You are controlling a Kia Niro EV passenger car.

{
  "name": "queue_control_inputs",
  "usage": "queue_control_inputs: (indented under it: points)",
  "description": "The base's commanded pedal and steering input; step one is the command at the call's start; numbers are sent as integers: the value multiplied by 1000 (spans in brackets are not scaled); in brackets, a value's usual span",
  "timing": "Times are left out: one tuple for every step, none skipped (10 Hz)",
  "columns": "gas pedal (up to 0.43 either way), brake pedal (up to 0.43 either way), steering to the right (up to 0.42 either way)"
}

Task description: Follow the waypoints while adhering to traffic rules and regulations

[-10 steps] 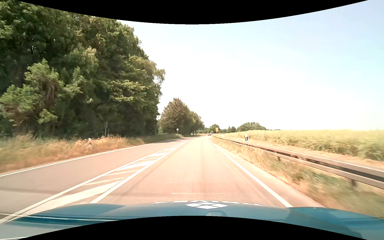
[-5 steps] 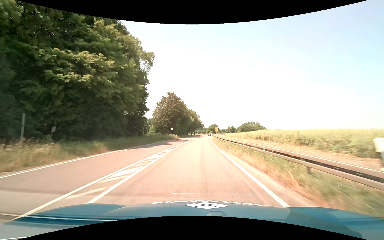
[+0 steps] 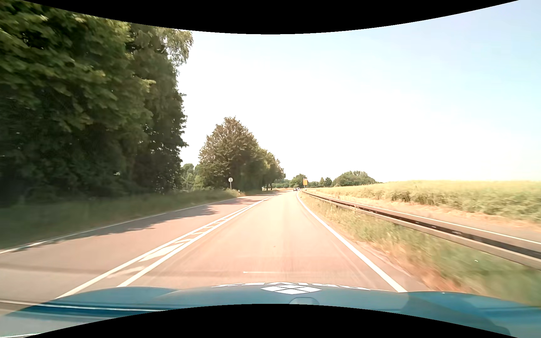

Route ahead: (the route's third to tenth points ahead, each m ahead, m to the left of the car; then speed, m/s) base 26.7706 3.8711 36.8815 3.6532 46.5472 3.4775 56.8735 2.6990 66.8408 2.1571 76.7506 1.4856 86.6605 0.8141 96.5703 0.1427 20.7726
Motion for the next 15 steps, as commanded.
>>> queue_control_inputs:
  points:
    - [138, 0, 2]
    - [138, 0, 2]
    - [138, 0, 2]
    - [138, 0, 3]
    - [138, 0, 3]
    - [138, 0, 3]
    - [138, 0, 4]
    - [138, 0, 5]
    - [138, 0, 6]
    - [138, 0, 6]
    - [138, 0, 6]
    - [138, 0, 6]
    - [138, 0, 6]
    - [138, 0, 6]
    - [138, 0, 6]
